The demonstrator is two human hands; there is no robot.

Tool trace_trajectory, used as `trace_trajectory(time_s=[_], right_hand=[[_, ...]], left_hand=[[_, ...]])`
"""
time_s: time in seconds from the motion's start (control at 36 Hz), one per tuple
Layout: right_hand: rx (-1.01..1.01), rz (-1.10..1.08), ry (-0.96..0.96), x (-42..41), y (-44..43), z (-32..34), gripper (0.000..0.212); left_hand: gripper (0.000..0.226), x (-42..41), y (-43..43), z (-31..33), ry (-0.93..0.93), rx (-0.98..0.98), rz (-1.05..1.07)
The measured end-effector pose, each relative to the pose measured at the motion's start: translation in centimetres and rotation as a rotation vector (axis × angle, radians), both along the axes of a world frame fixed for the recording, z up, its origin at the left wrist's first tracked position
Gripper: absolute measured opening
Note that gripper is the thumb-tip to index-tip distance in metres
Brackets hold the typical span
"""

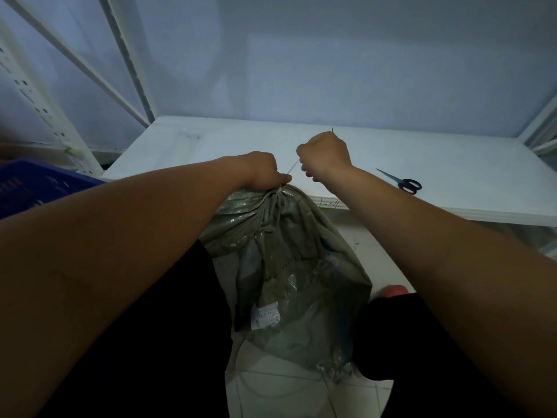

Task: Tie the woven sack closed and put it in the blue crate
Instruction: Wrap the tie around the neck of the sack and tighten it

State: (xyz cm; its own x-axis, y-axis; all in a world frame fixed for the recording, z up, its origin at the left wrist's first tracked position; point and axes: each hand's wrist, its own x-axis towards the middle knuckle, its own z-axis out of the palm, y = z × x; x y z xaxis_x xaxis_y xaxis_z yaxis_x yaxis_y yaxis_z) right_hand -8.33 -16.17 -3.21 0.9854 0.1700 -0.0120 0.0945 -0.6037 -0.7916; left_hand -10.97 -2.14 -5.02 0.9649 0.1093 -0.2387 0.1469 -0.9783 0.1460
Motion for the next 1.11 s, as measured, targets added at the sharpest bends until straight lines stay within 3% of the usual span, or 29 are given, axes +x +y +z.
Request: trace_trajectory(time_s=[0.08,0.17,0.33,0.47,0.61,0.78,0.92,1.11], right_hand=[[-0.066,0.014,0.001,0.0,-0.7,-0.3,0.005],[-0.154,0.031,-0.028,0.6,-1.5,-1.2,0.029],[-0.291,0.091,-0.059,1.7,-2.8,-2.8,0.025],[-0.385,0.124,-0.110,2.7,-4.8,-3.4,0.014],[-0.562,0.133,-0.169,3.8,-7.7,-4.7,0.016],[-0.732,0.126,-0.156,5.4,-12.0,-5.9,0.012],[-0.764,0.016,-0.106,7.0,-16.1,-6.2,0.026],[-0.794,-0.030,-0.045,8.5,-20.5,-7.8,0.020]], left_hand=[[0.047,0.5,-0.6,0.0,-0.050,0.042,0.021],[0.046,1.0,-1.4,-0.1,-0.099,0.072,0.035],[0.027,1.6,-4.5,0.1,-0.160,0.076,0.041],[0.032,2.7,-6.7,-0.5,-0.185,0.095,0.045],[0.046,4.0,-9.0,-1.3,-0.235,0.086,0.018],[0.044,5.3,-12.2,-2.6,-0.248,0.083,-0.047],[0.041,7.0,-14.7,-4.3,-0.233,0.096,-0.102],[0.028,9.2,-17.8,-6.4,-0.227,0.107,-0.160]])
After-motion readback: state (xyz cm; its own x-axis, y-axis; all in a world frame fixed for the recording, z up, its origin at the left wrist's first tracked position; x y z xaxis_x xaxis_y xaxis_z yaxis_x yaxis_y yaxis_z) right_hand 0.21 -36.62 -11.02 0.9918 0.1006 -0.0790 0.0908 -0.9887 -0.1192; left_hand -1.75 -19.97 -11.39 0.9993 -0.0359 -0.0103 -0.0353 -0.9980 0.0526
